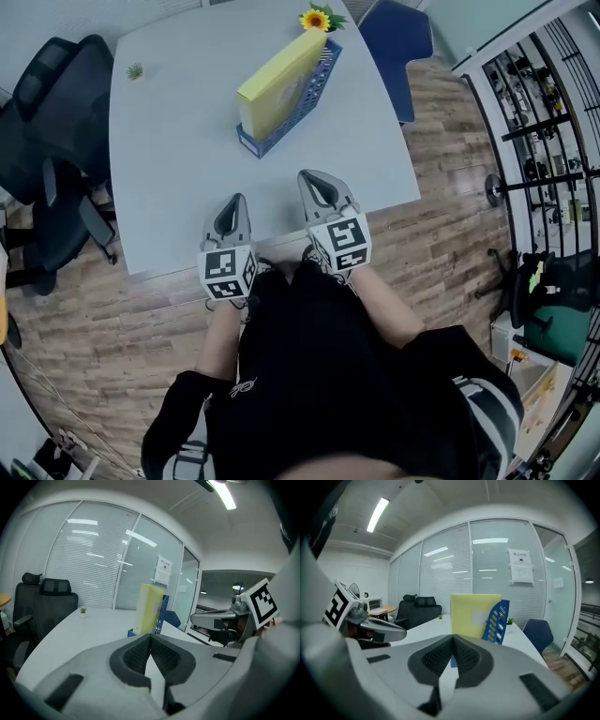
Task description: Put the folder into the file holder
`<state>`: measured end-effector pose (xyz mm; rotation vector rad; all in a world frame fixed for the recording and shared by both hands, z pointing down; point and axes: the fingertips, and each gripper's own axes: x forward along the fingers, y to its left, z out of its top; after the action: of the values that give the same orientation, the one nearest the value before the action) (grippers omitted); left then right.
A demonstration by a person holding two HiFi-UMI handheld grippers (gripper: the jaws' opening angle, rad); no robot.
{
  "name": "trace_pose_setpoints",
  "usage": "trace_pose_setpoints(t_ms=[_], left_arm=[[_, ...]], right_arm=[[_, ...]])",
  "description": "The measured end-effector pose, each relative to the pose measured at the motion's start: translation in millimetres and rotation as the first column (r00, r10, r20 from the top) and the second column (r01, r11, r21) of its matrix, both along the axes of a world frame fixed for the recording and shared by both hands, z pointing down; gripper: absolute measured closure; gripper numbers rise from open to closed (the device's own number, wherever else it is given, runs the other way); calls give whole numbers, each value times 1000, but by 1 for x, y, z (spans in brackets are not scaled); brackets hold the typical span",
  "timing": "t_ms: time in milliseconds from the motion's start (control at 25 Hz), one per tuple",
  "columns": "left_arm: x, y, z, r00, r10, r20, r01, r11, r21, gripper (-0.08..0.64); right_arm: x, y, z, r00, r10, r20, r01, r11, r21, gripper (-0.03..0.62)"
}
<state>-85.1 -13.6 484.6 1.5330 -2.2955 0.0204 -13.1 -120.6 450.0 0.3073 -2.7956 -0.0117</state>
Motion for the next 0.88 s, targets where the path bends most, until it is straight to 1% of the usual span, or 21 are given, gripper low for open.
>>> trace_pose_setpoints(t_ms=[200, 400, 520, 640, 880], left_arm=[[4, -19, -34, 998, -19, 66, 16, 999, 49, 563], [-2, -28, -72, 988, -54, 143, 39, 994, 100, 563], [2, -26, -91, 983, -80, 163, 61, 991, 115, 563], [-2, -32, -111, 977, -102, 190, 76, 987, 139, 563], [0, -52, -128, 969, -93, 229, 56, 985, 163, 563]], right_arm=[[2, -17, -28, 998, -14, 56, 12, 999, 44, 588], [2, -32, -67, 990, -23, 141, 13, 997, 71, 588], [12, -36, -89, 983, -29, 179, 15, 997, 80, 588], [12, -46, -110, 974, -34, 222, 13, 995, 95, 588], [11, -54, -130, 963, -38, 267, 5, 993, 121, 588]])
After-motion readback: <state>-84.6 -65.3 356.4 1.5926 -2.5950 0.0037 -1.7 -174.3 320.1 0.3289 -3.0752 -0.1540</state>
